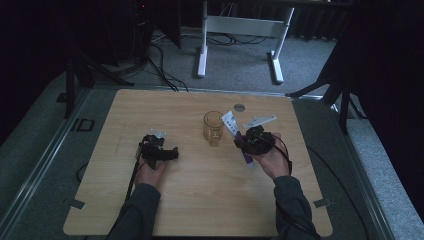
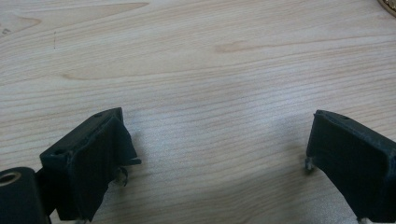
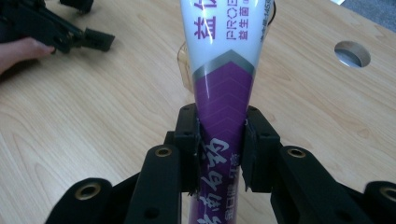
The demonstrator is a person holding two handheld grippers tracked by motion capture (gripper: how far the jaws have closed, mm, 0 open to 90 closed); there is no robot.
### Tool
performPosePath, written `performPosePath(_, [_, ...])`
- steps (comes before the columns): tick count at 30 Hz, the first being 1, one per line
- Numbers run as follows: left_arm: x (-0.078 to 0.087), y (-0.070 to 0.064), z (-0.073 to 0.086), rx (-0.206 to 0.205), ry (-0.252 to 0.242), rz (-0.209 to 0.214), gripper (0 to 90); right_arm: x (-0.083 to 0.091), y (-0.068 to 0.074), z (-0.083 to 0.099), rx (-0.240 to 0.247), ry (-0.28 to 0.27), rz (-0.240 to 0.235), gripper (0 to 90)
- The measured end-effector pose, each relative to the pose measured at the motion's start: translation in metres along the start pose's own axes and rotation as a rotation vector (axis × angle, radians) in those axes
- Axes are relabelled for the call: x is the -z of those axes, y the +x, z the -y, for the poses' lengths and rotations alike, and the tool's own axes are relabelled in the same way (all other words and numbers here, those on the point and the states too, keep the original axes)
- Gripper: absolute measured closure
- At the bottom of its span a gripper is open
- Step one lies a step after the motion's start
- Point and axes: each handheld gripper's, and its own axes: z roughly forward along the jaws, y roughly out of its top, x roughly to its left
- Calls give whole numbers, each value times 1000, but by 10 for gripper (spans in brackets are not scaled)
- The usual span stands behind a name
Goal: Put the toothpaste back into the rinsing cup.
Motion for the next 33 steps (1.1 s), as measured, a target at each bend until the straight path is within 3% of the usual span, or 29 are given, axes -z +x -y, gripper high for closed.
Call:
performPosePath(19, [0, 0, 0, 0, 0, 1, 49, -3, -6, -9, -41, -109, 20, 714])
performPosePath(33, [0, 0, 0, 0, 0, 1, 49, -11, -8, -13, -57, -156, 15, 714])
